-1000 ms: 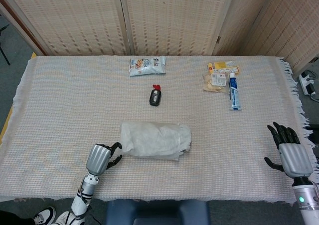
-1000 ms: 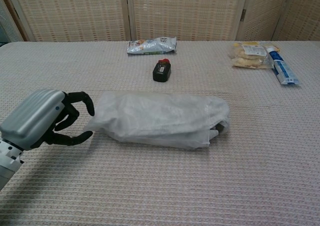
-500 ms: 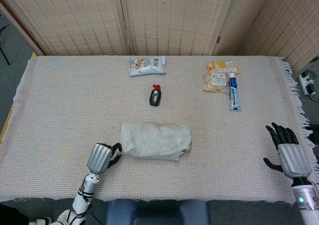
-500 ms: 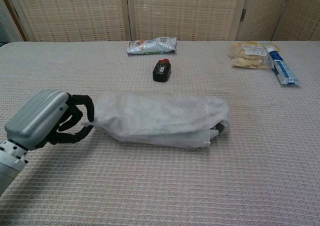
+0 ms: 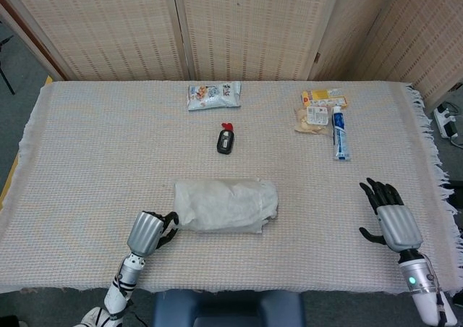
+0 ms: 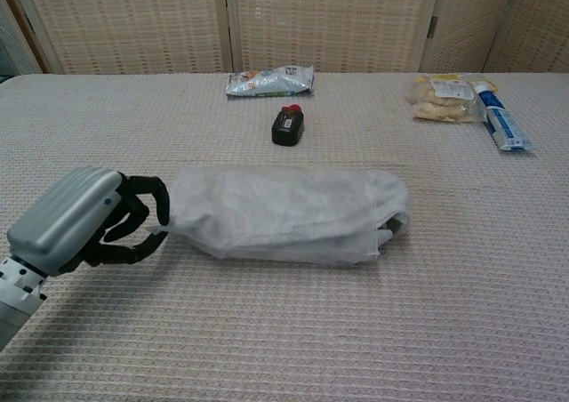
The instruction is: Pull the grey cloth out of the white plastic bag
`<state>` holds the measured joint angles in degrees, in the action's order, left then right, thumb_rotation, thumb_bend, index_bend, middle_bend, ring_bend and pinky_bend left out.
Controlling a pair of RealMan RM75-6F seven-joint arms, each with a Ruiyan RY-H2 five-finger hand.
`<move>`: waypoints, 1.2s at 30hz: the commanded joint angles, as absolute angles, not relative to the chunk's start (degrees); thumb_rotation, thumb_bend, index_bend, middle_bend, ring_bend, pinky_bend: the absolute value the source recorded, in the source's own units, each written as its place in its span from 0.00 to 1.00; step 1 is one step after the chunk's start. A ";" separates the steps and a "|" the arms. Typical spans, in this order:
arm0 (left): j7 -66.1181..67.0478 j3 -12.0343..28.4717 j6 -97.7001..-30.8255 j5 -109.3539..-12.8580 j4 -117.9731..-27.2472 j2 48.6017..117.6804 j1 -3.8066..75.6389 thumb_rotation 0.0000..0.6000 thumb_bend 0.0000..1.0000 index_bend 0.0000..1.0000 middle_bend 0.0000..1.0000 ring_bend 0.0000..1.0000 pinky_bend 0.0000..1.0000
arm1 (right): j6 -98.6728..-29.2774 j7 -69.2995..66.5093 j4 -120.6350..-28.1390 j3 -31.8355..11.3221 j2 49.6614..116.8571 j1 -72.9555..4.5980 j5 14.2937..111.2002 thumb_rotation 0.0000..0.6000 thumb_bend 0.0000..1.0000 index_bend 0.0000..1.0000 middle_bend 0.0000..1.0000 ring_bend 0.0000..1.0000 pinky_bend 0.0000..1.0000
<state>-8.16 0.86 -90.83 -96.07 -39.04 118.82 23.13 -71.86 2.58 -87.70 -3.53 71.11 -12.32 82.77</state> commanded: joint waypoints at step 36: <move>-7.11 3.09 -90.79 -94.15 -44.06 115.35 24.71 1.00 0.63 0.73 1.00 1.00 1.00 | -75.47 -28.79 -38.99 -5.65 116.62 -29.33 92.74 1.00 0.23 0.52 0.04 0.00 0.00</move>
<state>-7.10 3.07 -90.77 -94.17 -44.04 115.36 24.71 -74.73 -28.29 -40.23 -5.28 115.46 -28.97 93.11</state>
